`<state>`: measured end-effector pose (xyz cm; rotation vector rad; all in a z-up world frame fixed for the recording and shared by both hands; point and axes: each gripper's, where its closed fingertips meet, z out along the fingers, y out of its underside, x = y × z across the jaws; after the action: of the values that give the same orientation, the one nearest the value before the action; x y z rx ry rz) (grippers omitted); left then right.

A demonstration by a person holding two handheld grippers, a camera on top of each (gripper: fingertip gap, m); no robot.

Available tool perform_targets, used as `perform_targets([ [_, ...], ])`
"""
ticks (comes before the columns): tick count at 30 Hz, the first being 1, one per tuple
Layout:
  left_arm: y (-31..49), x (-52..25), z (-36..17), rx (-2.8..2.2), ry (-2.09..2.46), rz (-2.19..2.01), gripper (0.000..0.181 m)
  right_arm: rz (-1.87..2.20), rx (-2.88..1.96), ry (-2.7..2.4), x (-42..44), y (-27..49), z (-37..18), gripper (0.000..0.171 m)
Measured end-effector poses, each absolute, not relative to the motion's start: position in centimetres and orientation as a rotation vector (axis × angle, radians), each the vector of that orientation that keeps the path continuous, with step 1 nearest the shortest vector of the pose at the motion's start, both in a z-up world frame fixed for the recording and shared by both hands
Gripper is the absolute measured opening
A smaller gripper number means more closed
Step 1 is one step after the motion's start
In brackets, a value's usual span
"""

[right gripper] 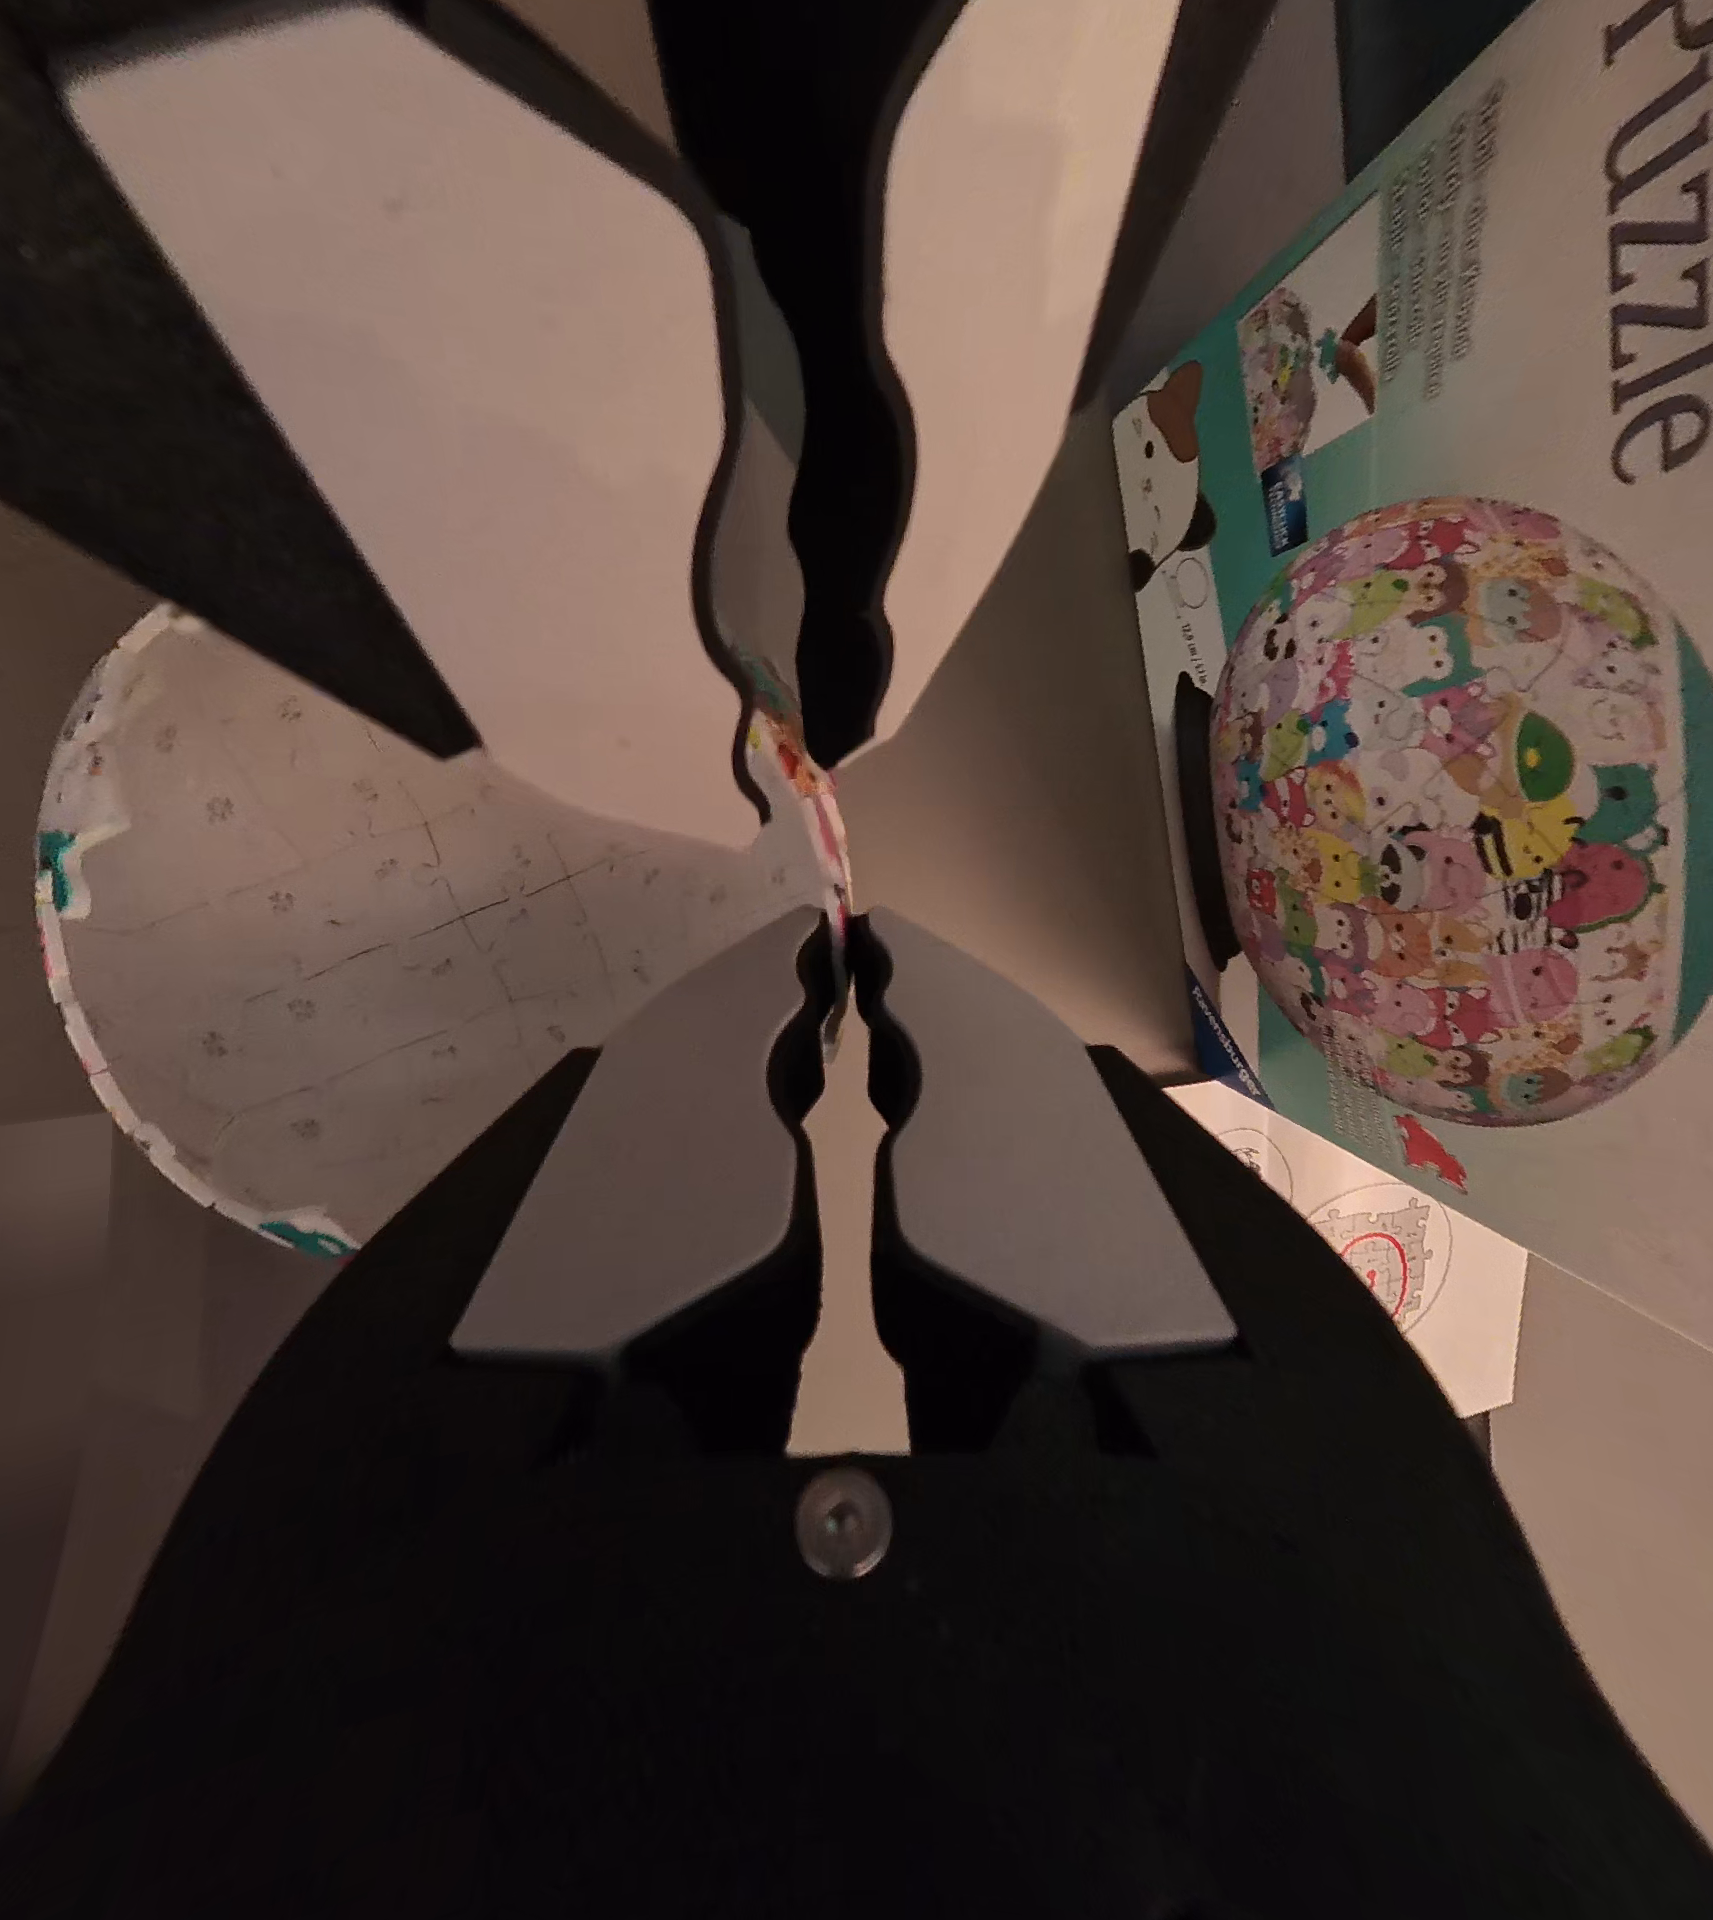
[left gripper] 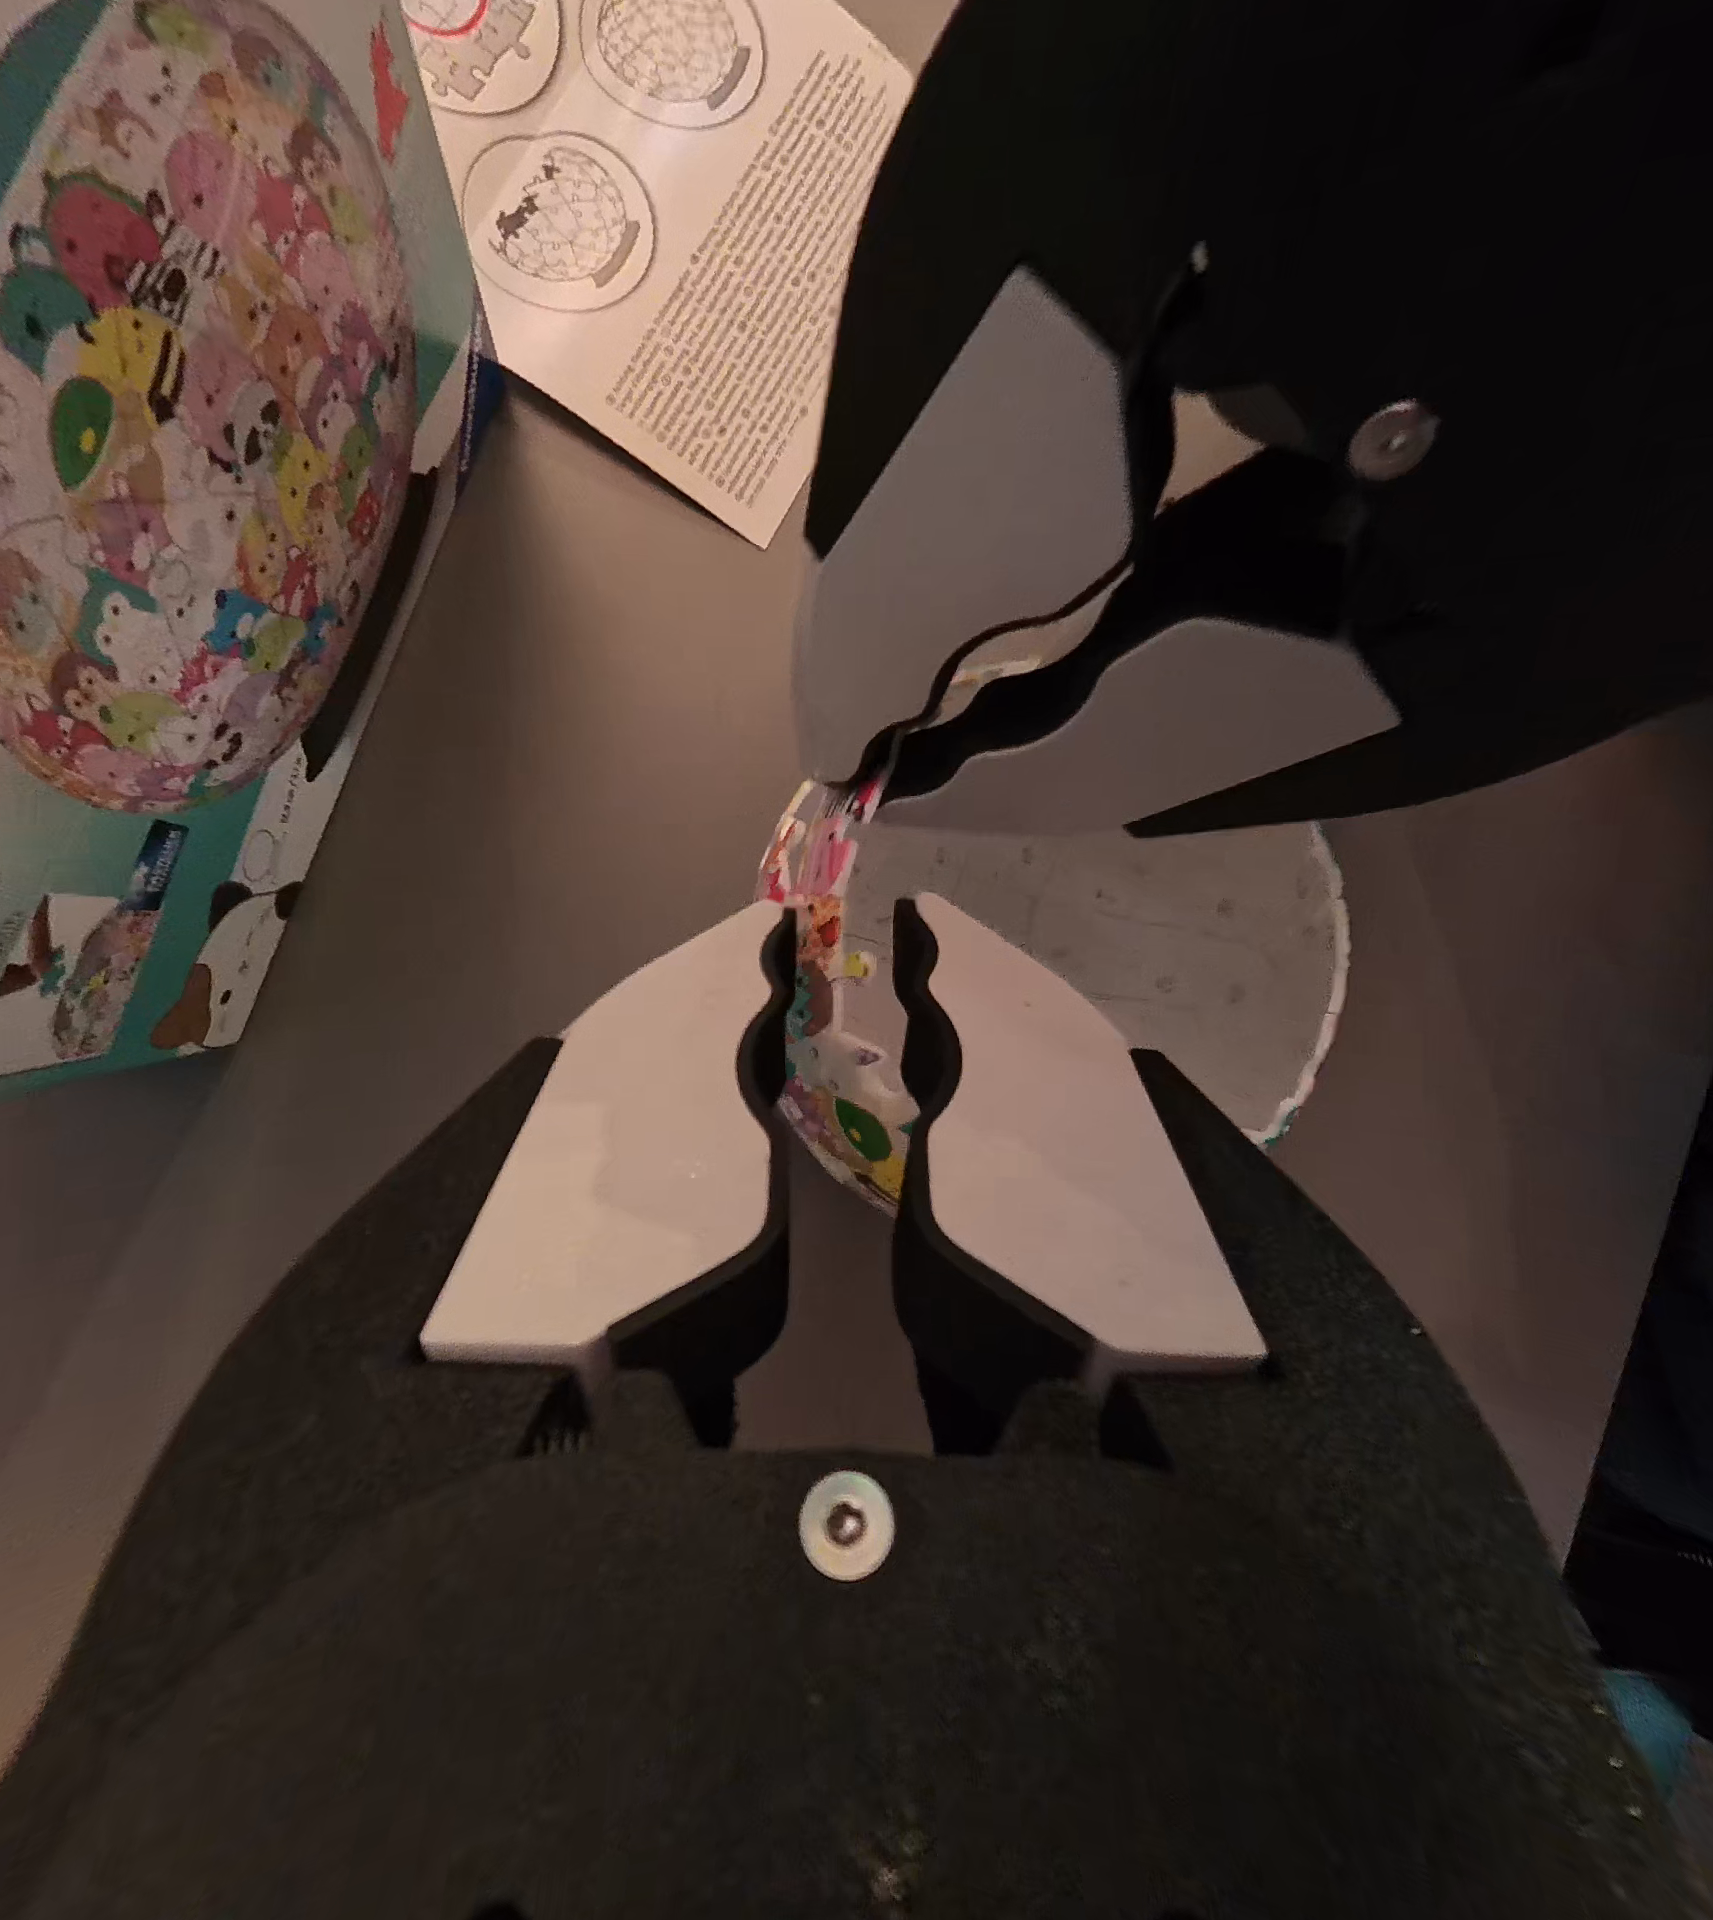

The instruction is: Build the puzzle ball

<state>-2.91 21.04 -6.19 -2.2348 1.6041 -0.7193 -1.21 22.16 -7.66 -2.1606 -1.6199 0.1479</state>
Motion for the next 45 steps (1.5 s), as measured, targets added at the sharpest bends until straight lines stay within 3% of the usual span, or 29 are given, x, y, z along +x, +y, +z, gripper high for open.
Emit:
perform_targets([
  [15,21.57,-3.01,-6.2,-2.262,1.557,-0.679,0.014,0.167,-2.166,-1.583,-1.31,22.44,-7.7,0.003],
  [20,21.02,-2.81,-6.07,-2.244,1.581,-0.757,0.026,0.169,-2.171,-1.575,-1.29,22.49,-7.77,0.003],
  [45,21.24,-2.47,-5.94,-2.315,1.511,-0.947,0.028,0.249,-2.255,-1.509,-1.35,22.79,-7.99,0.003],
])
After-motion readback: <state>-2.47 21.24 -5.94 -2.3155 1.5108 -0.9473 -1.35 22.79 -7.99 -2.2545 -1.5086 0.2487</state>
